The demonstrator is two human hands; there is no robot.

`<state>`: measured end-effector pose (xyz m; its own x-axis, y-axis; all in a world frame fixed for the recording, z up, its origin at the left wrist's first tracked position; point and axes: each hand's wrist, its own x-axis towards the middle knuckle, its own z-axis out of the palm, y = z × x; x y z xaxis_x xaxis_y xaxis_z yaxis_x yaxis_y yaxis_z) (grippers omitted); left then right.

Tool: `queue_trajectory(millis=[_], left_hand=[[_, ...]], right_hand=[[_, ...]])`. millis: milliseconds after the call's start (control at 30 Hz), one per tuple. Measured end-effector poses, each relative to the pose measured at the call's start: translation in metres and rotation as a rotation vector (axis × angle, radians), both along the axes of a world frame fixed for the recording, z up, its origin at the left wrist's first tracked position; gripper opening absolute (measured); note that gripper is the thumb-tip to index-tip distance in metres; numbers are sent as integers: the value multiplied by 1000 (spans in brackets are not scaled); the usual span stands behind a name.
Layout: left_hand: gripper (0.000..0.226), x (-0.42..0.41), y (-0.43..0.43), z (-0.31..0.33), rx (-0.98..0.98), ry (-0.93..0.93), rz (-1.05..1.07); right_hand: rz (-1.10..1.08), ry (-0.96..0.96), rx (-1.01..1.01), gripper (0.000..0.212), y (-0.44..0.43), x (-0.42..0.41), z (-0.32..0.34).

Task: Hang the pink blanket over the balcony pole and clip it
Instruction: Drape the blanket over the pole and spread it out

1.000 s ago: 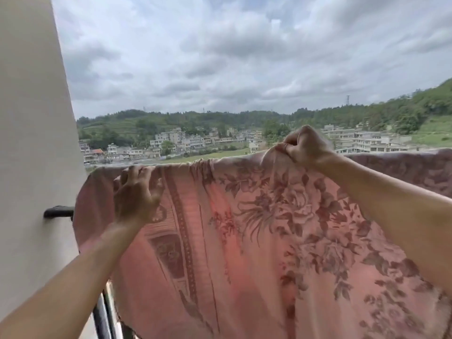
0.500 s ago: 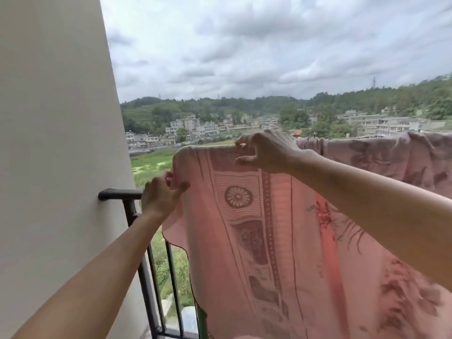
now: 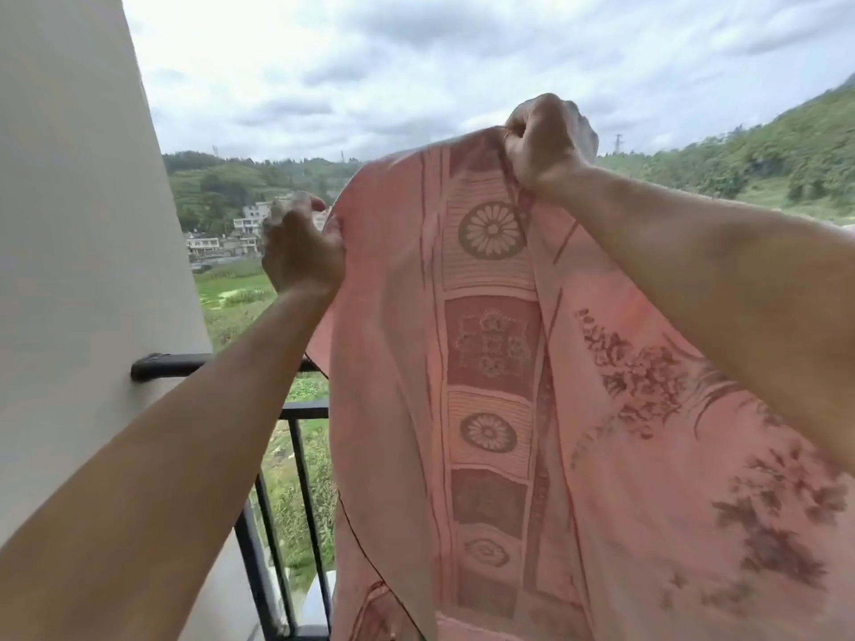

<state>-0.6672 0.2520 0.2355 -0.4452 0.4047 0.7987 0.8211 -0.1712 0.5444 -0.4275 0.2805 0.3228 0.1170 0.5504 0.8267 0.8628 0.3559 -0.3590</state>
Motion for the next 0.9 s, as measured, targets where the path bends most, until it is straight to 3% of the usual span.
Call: queue_trajectory(millis=[100, 167, 267, 333, 467, 533, 600, 700, 800, 900], left_hand=[[46, 6, -11, -34, -84, 34, -127], [58, 11, -24, -57, -188, 25, -265], [38, 7, -30, -72, -242, -73, -553], [31, 4, -29, -68, -227, -143, -654], [38, 7, -32, -52, -238, -308, -834], [40, 10, -37, -54, -249, -200, -828], [24, 10, -38, -60, -209, -14, -715], [8, 9, -34, -56, -146, 117, -582], [8, 2, -27, -44, -165, 279, -505], [11, -7, -20, -16, -84, 219, -534]], right_hand=[[-152, 36, -88, 18, 25, 8, -7], [-189, -12, -272, 20, 40, 12, -22], [-130, -223, -664, 27, 41, 9, -37], [-99, -296, -734, 30, 33, 8, -38], [-54, -242, -595, 28, 24, 11, -36], [-88, -209, -456, 31, 20, 17, -37], [-110, -153, -334, 32, 15, 23, -34], [-121, -89, -202, 27, 5, 25, -22], [-130, -77, -81, 24, -7, 27, -9], [-130, -18, -17, 26, -13, 36, 0]])
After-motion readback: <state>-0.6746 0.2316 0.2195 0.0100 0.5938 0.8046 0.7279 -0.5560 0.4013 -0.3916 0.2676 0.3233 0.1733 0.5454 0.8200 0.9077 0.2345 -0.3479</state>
